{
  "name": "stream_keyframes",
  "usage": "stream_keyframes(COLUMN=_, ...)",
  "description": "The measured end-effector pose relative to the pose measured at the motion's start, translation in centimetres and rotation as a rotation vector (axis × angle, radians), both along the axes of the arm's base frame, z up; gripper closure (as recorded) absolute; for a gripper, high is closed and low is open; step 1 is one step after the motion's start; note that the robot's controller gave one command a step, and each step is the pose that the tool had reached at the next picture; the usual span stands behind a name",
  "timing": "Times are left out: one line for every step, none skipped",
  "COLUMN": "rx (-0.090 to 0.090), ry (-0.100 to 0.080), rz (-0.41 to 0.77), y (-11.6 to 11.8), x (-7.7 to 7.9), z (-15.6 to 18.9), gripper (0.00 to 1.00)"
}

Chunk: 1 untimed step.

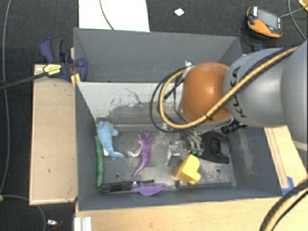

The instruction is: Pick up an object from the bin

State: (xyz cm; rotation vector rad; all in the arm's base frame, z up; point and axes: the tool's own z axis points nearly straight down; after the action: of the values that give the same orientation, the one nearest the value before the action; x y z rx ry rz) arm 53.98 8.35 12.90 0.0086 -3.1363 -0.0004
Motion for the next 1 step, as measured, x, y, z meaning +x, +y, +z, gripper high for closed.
stream_keyframes(rx=0.001, ry=-0.008, rz=-0.004, y=-0.04, x=0.20, z=0.44, gripper=0.00)
